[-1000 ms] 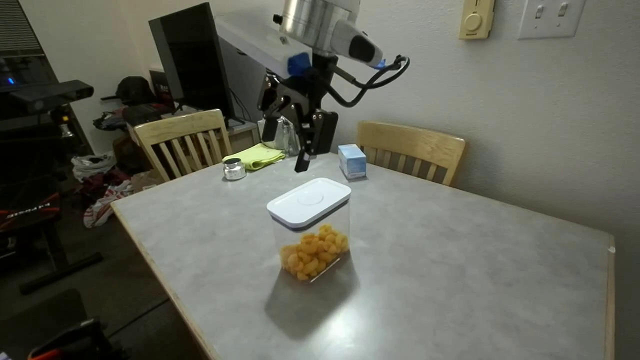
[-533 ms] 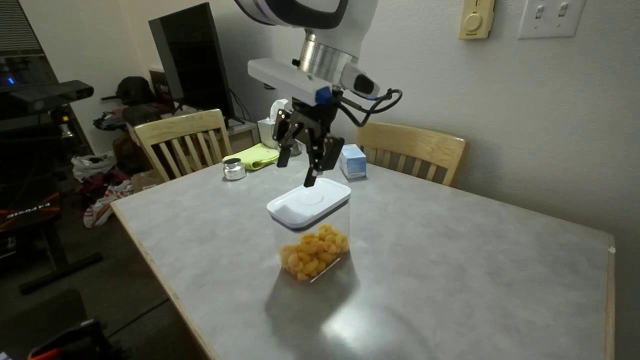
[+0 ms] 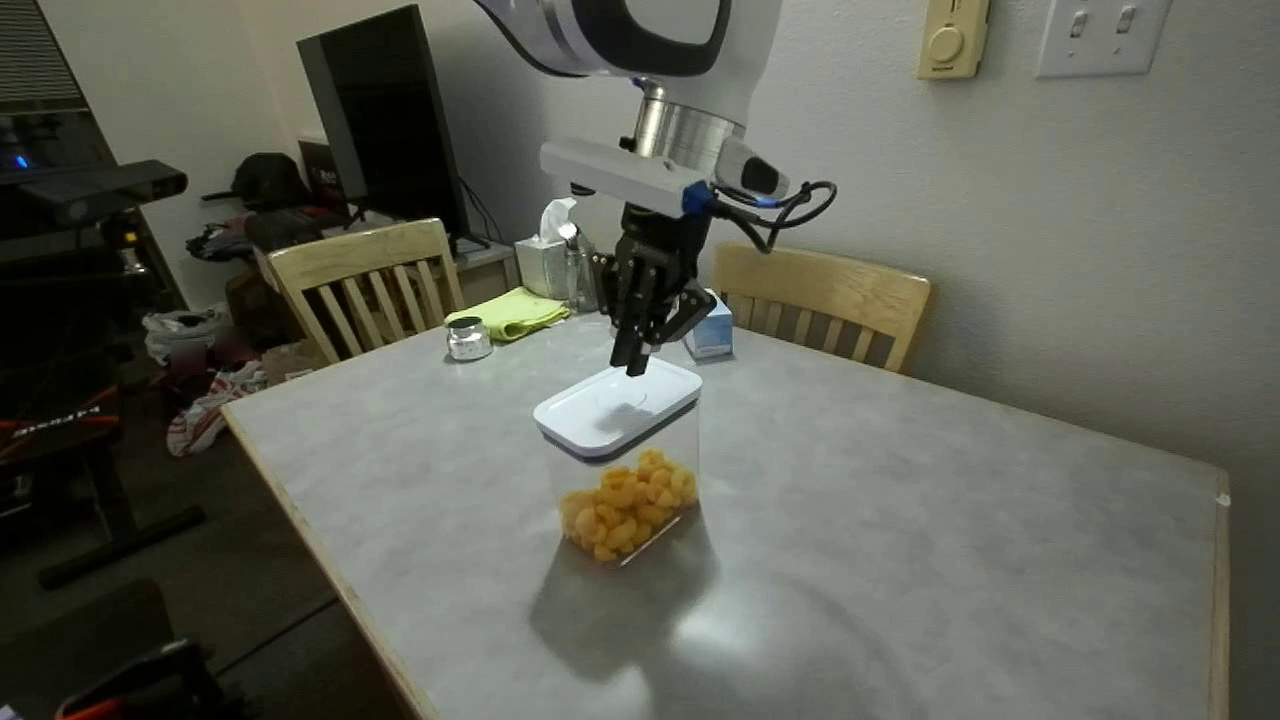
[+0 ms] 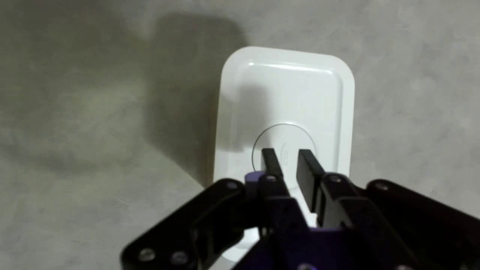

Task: Press down on the white lid then remove it from the top of food container and put it on the table

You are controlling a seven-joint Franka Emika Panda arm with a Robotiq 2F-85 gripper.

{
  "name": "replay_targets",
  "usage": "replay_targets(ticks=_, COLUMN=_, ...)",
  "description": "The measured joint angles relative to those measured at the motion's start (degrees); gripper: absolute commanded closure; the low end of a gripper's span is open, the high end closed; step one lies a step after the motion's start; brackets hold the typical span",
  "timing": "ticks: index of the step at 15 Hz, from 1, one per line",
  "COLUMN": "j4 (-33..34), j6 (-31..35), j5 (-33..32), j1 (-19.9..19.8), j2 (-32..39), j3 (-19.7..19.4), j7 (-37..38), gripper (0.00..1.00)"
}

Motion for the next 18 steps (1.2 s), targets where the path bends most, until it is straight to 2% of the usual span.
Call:
replay_targets(ticks=7, j4=2.3, j6=0.0, j5=2.7, j1=-0.2, j2=3.3, j3=3.0, j7=1.6, gripper=1.0)
replay_targets(ticks=18, j4=1.9, j6=0.0, j5=2.7, j1=-2.1, j2=4.2, j3=2.3, j7=7.4, gripper=1.0)
